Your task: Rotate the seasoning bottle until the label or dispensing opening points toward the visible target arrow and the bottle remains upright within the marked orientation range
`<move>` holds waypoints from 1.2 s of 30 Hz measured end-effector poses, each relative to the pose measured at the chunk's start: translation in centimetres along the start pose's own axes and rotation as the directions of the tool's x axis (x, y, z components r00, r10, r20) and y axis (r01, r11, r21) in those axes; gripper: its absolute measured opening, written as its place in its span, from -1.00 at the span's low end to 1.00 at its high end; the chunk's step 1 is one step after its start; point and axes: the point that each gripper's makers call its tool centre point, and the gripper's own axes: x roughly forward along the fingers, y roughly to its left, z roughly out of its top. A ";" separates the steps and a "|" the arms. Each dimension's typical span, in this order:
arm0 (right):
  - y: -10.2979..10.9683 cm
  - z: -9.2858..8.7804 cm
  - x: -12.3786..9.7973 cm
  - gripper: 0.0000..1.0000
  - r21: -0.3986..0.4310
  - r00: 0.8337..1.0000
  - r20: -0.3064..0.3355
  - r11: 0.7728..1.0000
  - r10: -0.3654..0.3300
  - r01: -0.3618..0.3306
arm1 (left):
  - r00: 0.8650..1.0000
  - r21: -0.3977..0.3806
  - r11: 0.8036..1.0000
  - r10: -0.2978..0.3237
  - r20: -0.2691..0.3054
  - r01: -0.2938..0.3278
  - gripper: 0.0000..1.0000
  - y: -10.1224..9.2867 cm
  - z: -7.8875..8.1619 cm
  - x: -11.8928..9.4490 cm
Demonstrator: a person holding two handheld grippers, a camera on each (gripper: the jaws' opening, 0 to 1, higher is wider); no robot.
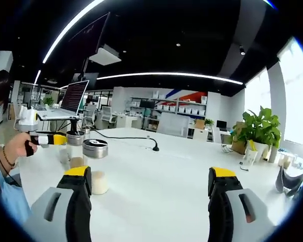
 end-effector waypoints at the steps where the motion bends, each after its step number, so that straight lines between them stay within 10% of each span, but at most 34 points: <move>1: -0.1 0.0 0.0 0.99 0.004 1.000 0.000 1.000 -0.002 0.002 | 1.000 -0.001 1.000 0.003 -0.005 -0.003 0.09 0.0 -0.1 0.1; 9: -0.3 -0.4 0.0 0.99 0.037 1.000 -0.012 0.999 0.002 -0.001 | 0.999 0.014 0.999 0.038 -0.026 -0.037 -0.26 0.3 -0.9 0.2; 36: 0.6 0.5 -0.3 0.89 0.065 0.998 0.021 0.996 0.052 -0.053 | 0.998 0.012 0.999 -0.050 -0.029 0.051 -0.28 0.3 -1.0 0.5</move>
